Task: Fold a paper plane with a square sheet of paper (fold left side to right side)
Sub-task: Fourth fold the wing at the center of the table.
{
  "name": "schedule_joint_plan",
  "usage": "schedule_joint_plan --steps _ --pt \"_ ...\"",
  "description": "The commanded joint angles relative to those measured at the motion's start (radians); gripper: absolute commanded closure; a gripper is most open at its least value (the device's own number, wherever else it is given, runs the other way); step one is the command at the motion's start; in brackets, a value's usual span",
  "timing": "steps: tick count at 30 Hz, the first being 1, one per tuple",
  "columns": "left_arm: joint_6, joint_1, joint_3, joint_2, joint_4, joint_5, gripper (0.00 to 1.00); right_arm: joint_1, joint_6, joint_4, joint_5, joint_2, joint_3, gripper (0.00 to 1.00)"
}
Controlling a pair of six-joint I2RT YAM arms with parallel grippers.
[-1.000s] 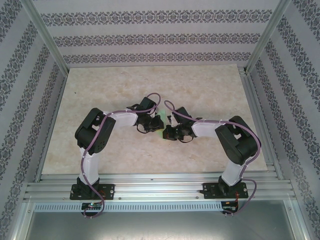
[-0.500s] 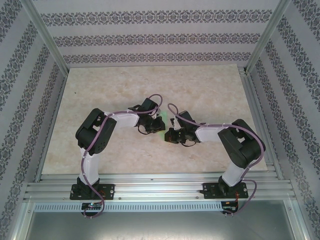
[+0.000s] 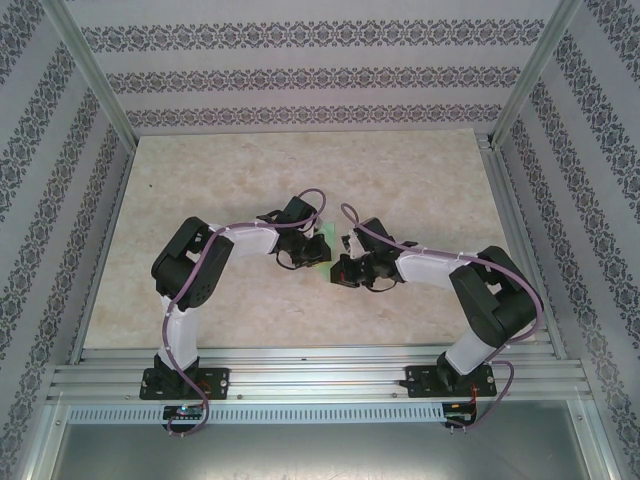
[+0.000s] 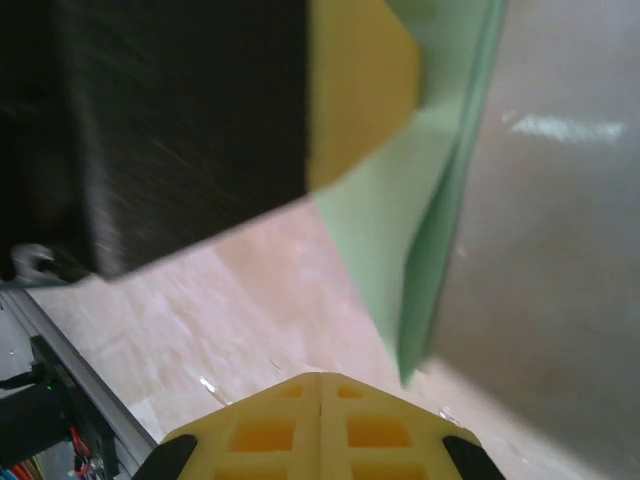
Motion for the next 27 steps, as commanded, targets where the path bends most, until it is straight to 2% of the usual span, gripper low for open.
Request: schedule_joint_plan --steps 1,13,20,27 --pt "0.016 -0.003 -0.026 0.051 -0.078 -0.071 0.86 -0.011 0.034 0.085 -0.007 0.025 0.040 0.99" --pt "0.018 -0.003 -0.024 0.048 -0.081 -0.071 0.86 -0.021 0.012 0.088 0.099 0.147 0.062 1.00" --pt "0.018 0.000 -0.018 0.040 -0.082 -0.069 0.84 -0.025 0.012 -0.020 0.137 0.170 0.029 1.00" --pt "0.050 0.047 0.038 0.042 -0.103 -0.075 0.81 -0.015 0.001 -0.135 0.158 0.164 -0.018 1.00"
